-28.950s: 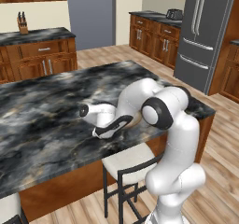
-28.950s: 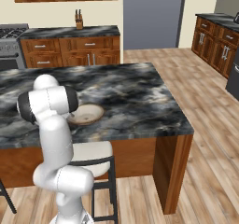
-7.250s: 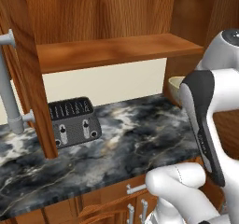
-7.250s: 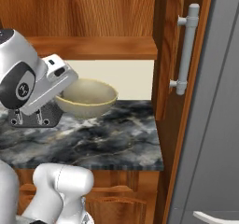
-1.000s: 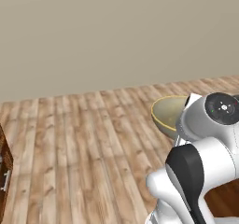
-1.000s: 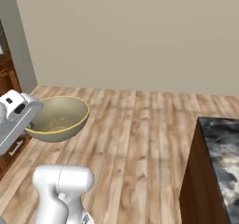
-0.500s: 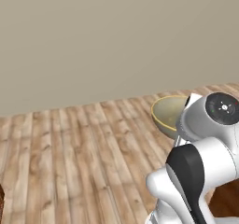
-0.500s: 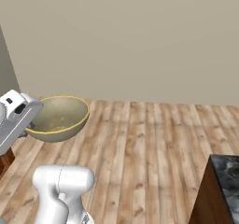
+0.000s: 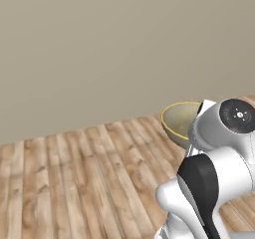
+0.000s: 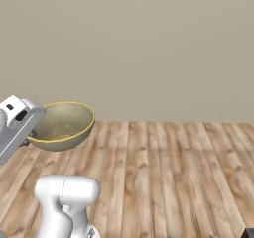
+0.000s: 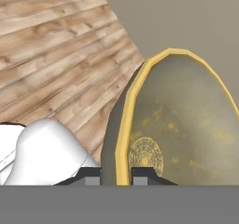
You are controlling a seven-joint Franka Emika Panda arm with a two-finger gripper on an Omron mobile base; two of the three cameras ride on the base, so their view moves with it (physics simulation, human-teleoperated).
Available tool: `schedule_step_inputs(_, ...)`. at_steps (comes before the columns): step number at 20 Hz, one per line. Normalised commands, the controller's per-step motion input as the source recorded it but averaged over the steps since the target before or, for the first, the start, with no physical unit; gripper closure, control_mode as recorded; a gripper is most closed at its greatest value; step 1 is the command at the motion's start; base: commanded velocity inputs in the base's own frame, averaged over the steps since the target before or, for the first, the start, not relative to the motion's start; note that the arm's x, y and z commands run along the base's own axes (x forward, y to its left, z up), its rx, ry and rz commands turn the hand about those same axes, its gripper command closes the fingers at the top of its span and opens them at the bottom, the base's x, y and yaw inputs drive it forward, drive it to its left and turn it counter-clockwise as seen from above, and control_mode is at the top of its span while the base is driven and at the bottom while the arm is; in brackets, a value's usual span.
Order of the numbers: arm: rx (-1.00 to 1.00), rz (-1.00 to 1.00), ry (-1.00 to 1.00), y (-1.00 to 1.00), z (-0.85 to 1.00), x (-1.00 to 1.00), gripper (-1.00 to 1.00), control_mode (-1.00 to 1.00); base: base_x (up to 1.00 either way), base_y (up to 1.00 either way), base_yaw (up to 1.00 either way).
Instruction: Pick up the bowls from the cabinet and place each bowl in front of a stool on the dining counter.
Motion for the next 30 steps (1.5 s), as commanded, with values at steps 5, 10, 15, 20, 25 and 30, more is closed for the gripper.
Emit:
schedule_step_inputs(5,0.0,0.0,0.0,0.0,0.0,0.0,1.0,1.0,1.0,0.26,-0.41)
schedule_step_inputs(10,0.0,0.0,0.0,0.0,0.0,0.0,1.0,1.0,1.0,0.47,-0.56)
schedule_step_inputs(15,0.0,0.0,0.0,0.0,0.0,0.0,1.0,1.0,1.0,0.44,-0.67)
schedule_step_inputs(20,0.0,0.0,0.0,0.0,0.0,0.0,1.0,1.0,0.93,0.36,-0.72)
schedule_step_inputs(25,0.0,0.0,0.0,0.0,0.0,0.0,1.0,1.0,0.9,0.32,-0.72)
schedule_step_inputs(30,0.0,0.0,0.0,0.0,0.0,0.0,1.0,1.0,0.97,0.36,-0.68)
